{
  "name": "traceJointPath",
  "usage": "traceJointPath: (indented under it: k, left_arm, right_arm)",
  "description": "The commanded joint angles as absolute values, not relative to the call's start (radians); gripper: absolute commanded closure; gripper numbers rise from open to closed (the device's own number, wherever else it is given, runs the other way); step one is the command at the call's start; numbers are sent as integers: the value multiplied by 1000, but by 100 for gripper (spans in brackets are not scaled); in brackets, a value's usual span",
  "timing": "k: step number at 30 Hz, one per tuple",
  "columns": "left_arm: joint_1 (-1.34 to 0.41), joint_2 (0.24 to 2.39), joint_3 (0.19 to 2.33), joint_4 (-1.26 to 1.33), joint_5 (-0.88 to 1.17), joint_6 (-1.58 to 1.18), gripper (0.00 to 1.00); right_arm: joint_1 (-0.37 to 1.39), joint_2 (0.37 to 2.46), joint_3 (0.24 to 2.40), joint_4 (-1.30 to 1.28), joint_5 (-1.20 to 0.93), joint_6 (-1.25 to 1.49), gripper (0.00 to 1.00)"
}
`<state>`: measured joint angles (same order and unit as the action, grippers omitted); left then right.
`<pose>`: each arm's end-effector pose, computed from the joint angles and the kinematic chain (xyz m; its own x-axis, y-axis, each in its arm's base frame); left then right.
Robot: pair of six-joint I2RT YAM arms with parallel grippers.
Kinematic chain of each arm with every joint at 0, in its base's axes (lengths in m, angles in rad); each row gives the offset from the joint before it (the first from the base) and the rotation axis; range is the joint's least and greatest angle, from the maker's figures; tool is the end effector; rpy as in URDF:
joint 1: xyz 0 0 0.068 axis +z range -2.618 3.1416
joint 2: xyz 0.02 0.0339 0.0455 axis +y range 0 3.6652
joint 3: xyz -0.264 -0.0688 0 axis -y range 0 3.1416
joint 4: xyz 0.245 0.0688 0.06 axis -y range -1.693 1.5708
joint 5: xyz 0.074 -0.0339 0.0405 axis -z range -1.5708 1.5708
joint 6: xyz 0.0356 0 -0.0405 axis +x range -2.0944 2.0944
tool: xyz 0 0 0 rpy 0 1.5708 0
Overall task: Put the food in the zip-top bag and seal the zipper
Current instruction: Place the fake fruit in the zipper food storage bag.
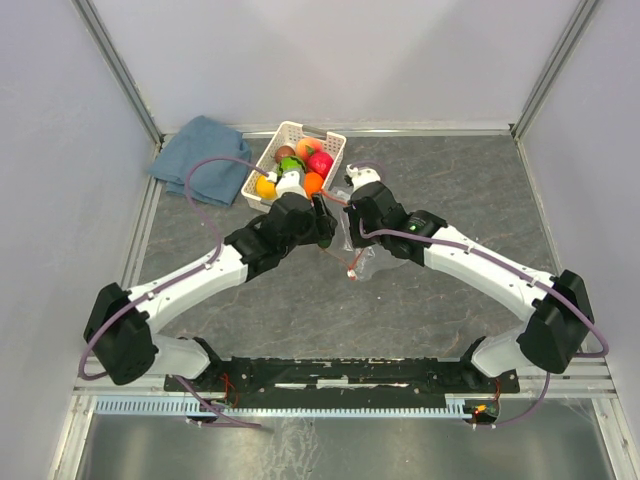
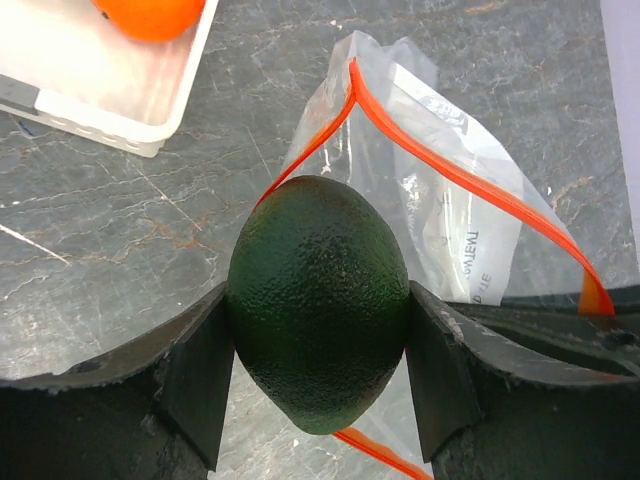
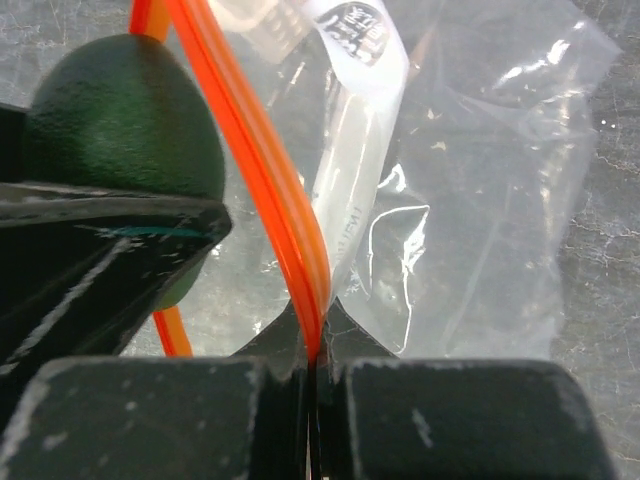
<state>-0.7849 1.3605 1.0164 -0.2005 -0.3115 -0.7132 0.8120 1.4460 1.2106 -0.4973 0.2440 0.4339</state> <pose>0.2256 -0.2100 0.2896 -0.5960 -0.2849 -0.7507 0.1287 0.8890 -0.4395 0.2265 0.2263 0.3040 -0.6617 -0.1049 -0.7424 -0.3333 0.9281 0.1659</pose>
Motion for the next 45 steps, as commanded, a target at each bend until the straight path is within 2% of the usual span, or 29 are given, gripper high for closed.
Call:
traceJointPath:
  k: [1,9,16,23,35,39,45]
  left_arm:
    - [-781,1260,1009,-181,-382,-713,56]
    - [-781,1164,986,-171,-306,-737,56]
    - [-781,1119,946,-52,-201,-799,56]
    - [-780,1195,929,20,-170,-848,59]
    - [-781,1337,930,-7,-280,-837,60]
    - [-781,1368,956,-37,-280,-826,54]
    - [-785,1350,955,-42,-276,-819,31]
  right_arm:
    - [818,1448,1244,-455,260,447,98]
    - [818,1461,1254,-466,258,443,98]
    - [818,1455,1247,-449,234,454,98]
    - [818,1448,1245,-440,209,460,98]
    - [818,1417,1228,-427,193,459,98]
    - [818,1417,1226,-421,183,458,98]
    - [818,1420,1220,-419,187,457,98]
